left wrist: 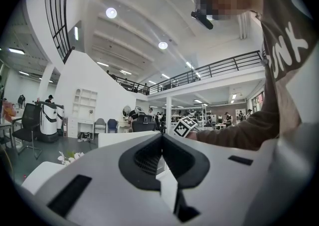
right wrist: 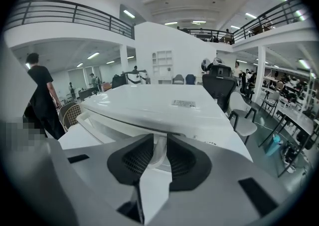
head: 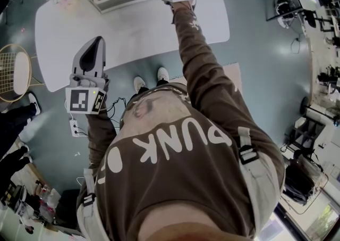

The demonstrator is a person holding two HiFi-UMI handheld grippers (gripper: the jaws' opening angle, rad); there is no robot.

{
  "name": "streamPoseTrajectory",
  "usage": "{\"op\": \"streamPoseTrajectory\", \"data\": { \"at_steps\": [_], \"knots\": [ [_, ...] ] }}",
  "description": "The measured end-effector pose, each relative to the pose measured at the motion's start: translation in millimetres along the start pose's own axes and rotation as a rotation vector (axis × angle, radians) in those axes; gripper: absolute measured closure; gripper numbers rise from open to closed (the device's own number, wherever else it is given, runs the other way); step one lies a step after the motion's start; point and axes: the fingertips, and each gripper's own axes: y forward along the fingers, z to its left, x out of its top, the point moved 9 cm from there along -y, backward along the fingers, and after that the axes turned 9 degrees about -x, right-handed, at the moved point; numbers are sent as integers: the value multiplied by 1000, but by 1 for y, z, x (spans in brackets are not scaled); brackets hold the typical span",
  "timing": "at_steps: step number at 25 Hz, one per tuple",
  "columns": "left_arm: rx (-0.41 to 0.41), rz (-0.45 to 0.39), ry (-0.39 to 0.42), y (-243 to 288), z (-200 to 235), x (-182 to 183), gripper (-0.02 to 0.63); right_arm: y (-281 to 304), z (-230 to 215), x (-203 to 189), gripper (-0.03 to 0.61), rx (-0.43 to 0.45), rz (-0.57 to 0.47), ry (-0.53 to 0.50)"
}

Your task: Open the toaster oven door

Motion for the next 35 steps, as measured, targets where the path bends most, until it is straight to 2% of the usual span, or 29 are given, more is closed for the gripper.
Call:
{"op": "streamPoseTrajectory", "data": {
  "at_steps": [20, 31, 35],
  "knots": [
    [-20, 2, 4, 5, -6, 0, 611, -28, 10, -37, 483, -5, -42, -44],
    [-29, 6, 2, 11, -10, 2, 611, -52, 17, -47, 483, -22, -109, -88],
    [-32, 13, -2, 13, -12, 1, 611, -47, 17, -72, 483, -24, -85, -79]
  ]
}}
